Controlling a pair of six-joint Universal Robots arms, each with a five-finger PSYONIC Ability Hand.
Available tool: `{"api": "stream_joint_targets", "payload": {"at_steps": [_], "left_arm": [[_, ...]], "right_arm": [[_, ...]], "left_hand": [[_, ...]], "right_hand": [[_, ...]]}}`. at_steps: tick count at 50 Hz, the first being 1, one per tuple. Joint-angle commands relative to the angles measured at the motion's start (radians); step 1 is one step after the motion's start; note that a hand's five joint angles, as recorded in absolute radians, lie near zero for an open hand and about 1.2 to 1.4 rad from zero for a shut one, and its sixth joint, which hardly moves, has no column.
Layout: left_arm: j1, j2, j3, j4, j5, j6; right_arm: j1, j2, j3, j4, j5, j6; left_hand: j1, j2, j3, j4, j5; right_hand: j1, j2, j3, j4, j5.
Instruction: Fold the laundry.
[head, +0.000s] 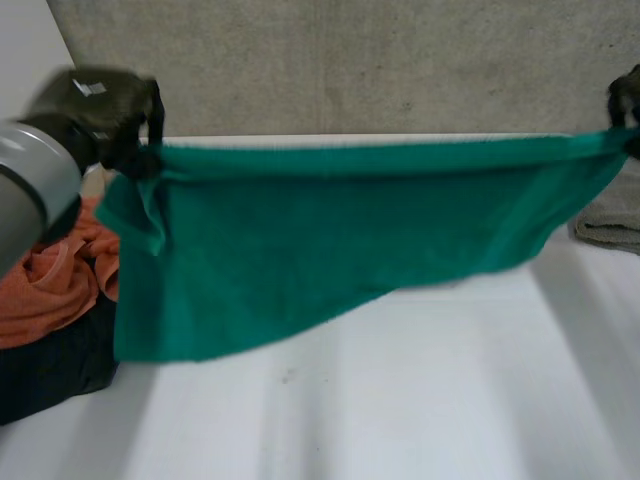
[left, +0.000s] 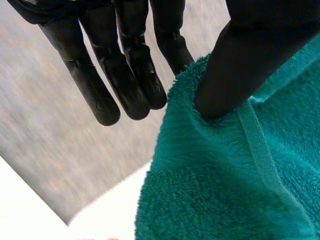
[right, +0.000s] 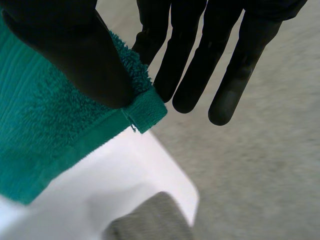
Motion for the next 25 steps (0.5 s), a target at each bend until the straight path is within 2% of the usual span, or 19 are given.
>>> {"api": "stream_joint_targets", "payload": {"at_steps": [1, 3, 7, 11, 12, 15, 20, 25], "left_arm": [[0.008, -0.315, 0.136, 0.022, -0.010, 0.026], [0.005, -0.409, 0.228, 0.066, -0.029, 0.040], [-0.009, -0.489, 0.406, 0.151, -0.074, 0.041], [-0.015, -0.465, 0.522, 0.301, -0.109, 0.015], [-0.018, -0.429, 0.529, 0.382, -0.125, -0.014], [-0.026, -0.351, 0.499, 0.514, -0.137, -0.084], [-0.030, -0.285, 0.425, 0.538, -0.114, -0.100], [-0.018, -0.234, 0.284, 0.436, -0.111, -0.055]], "right_arm": [[0.109, 0.243, -0.027, -0.087, 0.085, -0.020], [0.158, 0.324, -0.076, -0.196, 0.143, 0.032], [0.181, 0.409, -0.188, -0.406, 0.244, 0.138], [0.189, 0.423, -0.274, -0.690, 0.298, 0.282], [0.187, 0.414, -0.291, -0.797, 0.313, 0.328], [0.187, 0.383, -0.295, -0.980, 0.321, 0.405], [0.179, 0.352, -0.308, -0.979, 0.301, 0.405], [0.159, 0.334, -0.263, -0.855, 0.235, 0.403]], "left_hand": [[0.223, 0.199, 0.205, 0.196, 0.263], [0.223, 0.199, 0.205, 0.196, 0.263], [0.223, 0.199, 0.205, 0.196, 0.263], [0.223, 0.199, 0.205, 0.196, 0.263], [0.223, 0.199, 0.205, 0.196, 0.263], [0.223, 0.199, 0.205, 0.196, 0.263], [0.223, 0.199, 0.205, 0.196, 0.263], [0.223, 0.199, 0.205, 0.196, 0.263]], "right_hand": [[0.261, 0.220, 0.207, 0.197, 0.225], [0.261, 0.220, 0.207, 0.197, 0.225], [0.261, 0.220, 0.207, 0.197, 0.225], [0.261, 0.220, 0.207, 0.197, 0.225], [0.261, 0.220, 0.207, 0.197, 0.225], [0.261, 0.220, 0.207, 0.197, 0.225], [0.261, 0.220, 0.207, 0.197, 0.225], [0.261, 0.220, 0.207, 0.197, 0.225]]}}
